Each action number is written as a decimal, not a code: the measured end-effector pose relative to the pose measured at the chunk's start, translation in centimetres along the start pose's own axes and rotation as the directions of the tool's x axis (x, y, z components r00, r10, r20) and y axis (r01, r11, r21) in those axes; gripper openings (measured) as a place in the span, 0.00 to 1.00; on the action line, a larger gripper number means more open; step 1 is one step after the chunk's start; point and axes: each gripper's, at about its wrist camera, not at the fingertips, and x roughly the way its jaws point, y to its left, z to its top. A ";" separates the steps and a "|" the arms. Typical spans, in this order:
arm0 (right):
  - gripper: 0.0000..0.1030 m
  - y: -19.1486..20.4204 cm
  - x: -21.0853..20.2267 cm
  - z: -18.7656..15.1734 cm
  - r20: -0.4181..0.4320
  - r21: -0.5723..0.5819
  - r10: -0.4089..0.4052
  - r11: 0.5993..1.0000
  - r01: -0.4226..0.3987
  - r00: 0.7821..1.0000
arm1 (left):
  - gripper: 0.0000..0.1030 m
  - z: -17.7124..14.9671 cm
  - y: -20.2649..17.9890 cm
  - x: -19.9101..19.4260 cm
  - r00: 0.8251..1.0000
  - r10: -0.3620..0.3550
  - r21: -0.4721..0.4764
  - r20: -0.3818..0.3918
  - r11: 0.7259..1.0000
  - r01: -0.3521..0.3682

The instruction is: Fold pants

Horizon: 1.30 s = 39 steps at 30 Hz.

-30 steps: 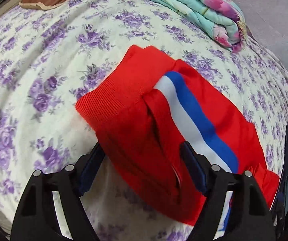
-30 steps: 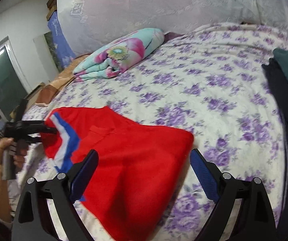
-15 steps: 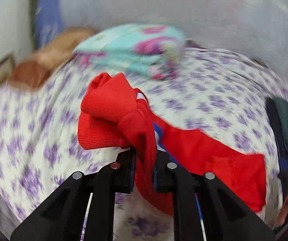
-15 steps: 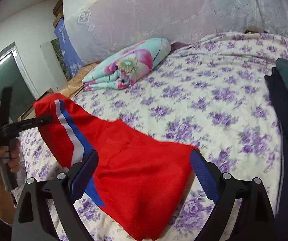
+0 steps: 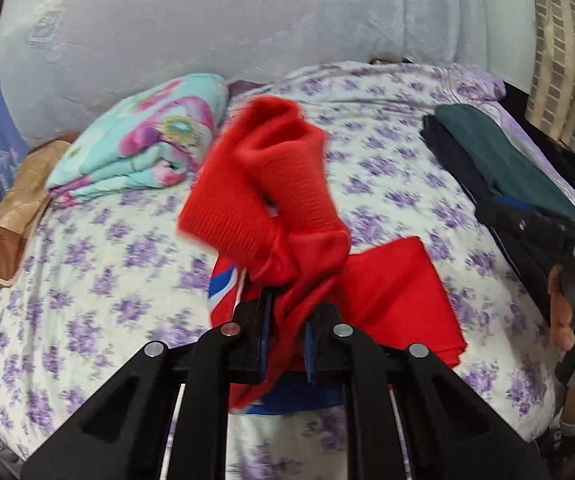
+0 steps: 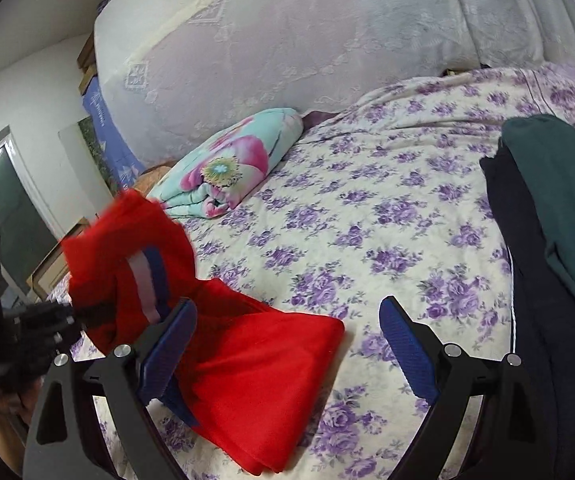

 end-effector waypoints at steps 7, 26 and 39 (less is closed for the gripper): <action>0.90 -0.5 -0.1 0.0 0.006 0.004 0.006 1.000 -0.006 1.000 | 0.11 -1.6 -2.8 2.8 0.993 -0.094 -0.019 -0.071 0.996 0.093; 0.90 0.1 3.6 -1.4 -0.166 0.012 0.071 0.997 -0.070 0.984 | 0.95 -2.3 -2.6 -0.4 0.952 -0.304 -0.065 -0.034 0.951 0.302; 0.55 3.1 6.7 -3.0 -0.328 -0.071 0.031 0.996 -0.057 0.944 | 0.94 -3.0 2.2 9.1 0.981 0.002 -0.175 -0.196 0.984 -0.036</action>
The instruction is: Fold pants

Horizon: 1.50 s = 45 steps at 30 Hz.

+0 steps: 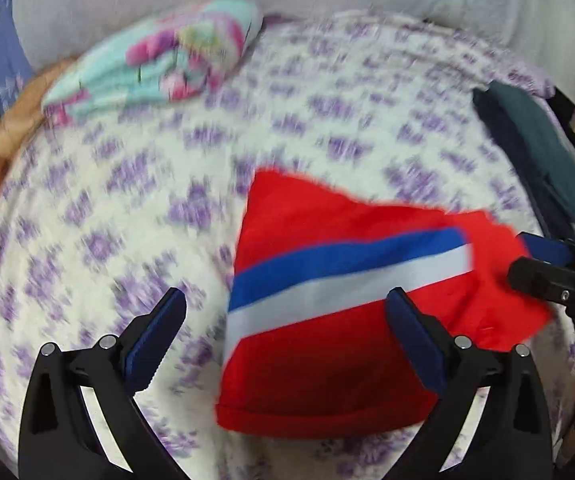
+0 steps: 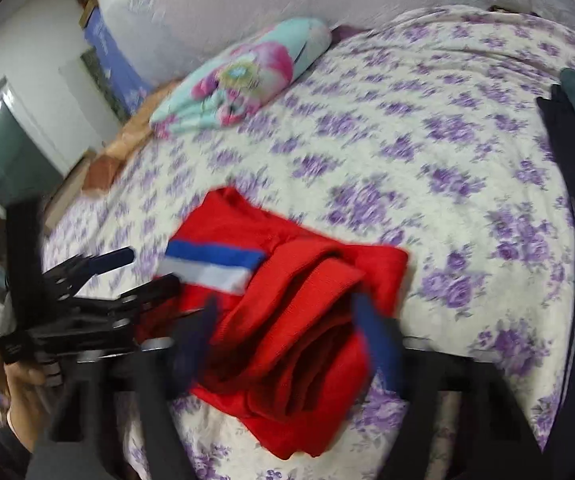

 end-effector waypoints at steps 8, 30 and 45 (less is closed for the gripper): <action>0.60 0.3 2.8 -0.6 -0.054 0.017 -0.056 0.998 0.057 0.997 | 0.96 -1.4 1.2 1.5 0.998 -0.066 -0.085 -0.017 0.994 0.064; 0.61 -2.1 0.1 -0.8 -0.012 0.024 -0.055 0.998 0.056 0.998 | 0.96 -0.2 2.1 2.4 0.994 -0.079 -0.130 -0.070 0.989 0.069; 0.46 1.8 1.3 3.6 0.108 -0.032 -0.060 0.997 0.064 0.992 | 0.96 5.8 2.8 4.5 0.998 -0.006 -0.147 -0.056 0.989 -0.002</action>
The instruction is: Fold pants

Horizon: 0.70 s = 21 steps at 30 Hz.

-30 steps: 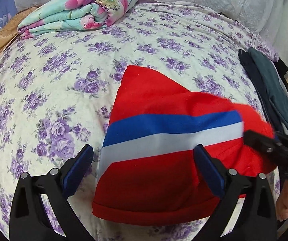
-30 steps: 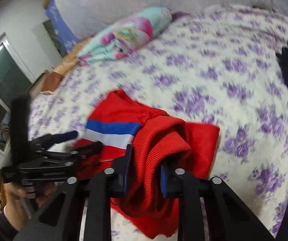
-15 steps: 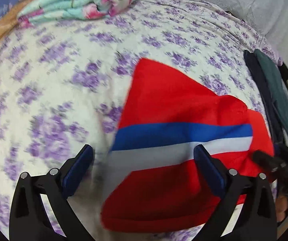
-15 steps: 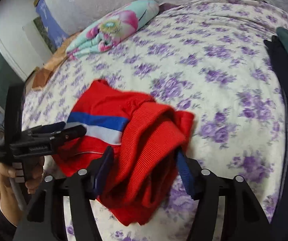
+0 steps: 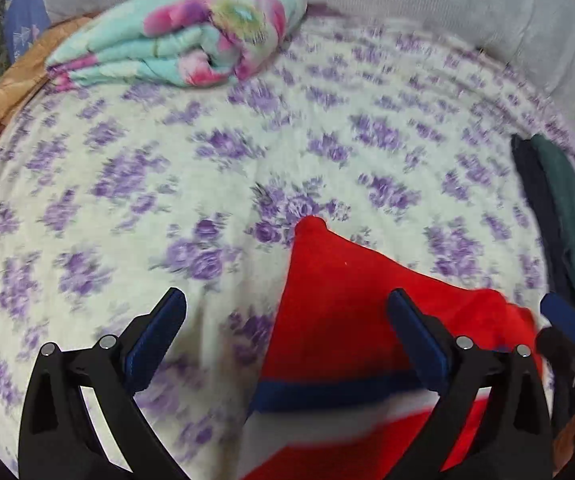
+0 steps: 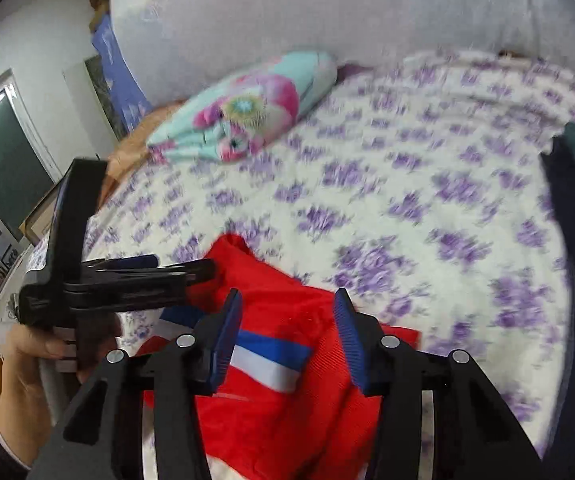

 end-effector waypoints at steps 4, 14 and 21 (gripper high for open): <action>0.49 -1.3 4.5 -0.5 -0.124 -0.070 -0.229 0.973 0.221 0.966 | 0.96 0.0 -0.5 3.6 0.993 0.095 0.048 -0.065 0.995 -0.092; 0.61 -0.2 0.7 -1.8 -0.004 -0.075 -0.167 0.983 0.167 0.986 | 0.95 -1.4 0.8 -1.9 0.981 0.175 -0.002 0.086 0.985 -0.175; 0.81 1.1 1.3 -4.4 -0.024 -0.256 -0.262 0.935 0.247 0.965 | 0.96 -4.1 0.1 -0.4 0.987 0.144 0.083 0.073 0.985 -0.149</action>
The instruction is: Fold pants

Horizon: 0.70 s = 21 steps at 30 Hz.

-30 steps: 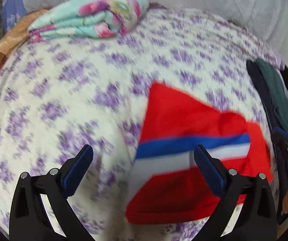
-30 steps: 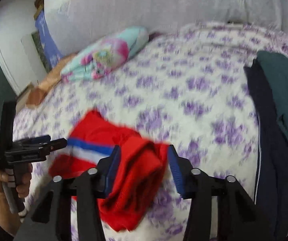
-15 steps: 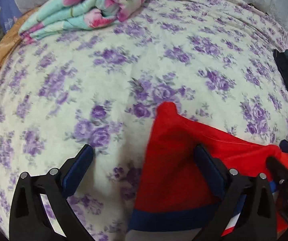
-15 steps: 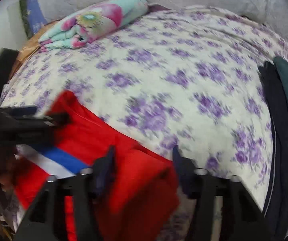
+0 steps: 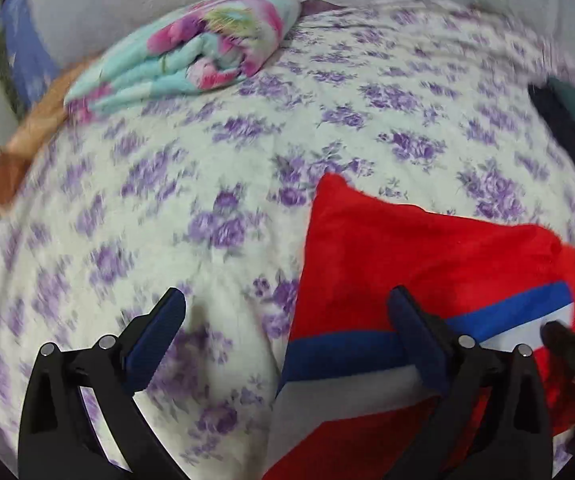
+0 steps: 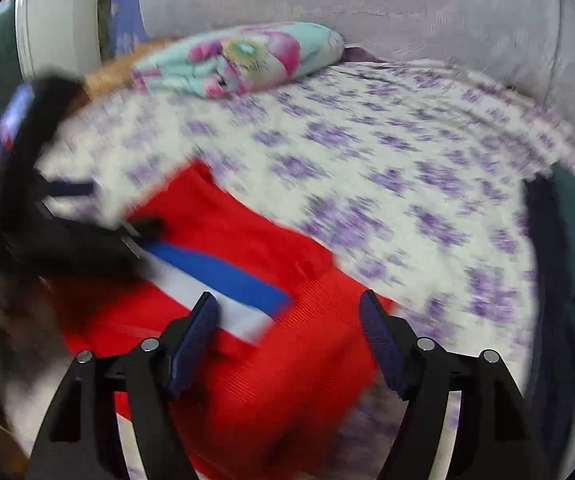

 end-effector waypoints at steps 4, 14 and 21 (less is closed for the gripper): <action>0.84 -4.2 -1.3 -2.2 -0.011 0.205 0.135 0.970 -0.130 0.991 | 0.96 -0.5 2.9 -0.5 0.991 -0.122 -0.141 -0.063 0.984 0.112; 0.85 -3.3 -2.1 -5.0 -0.035 0.245 0.170 0.957 -0.157 0.985 | 0.95 -4.6 2.6 -2.3 0.970 -0.228 -0.126 -0.086 0.968 0.216; 0.87 -5.0 -2.2 -6.3 -0.055 0.352 0.246 0.912 -0.212 0.968 | 0.95 -6.3 2.0 -3.3 0.978 -0.186 -0.033 -0.099 0.982 0.184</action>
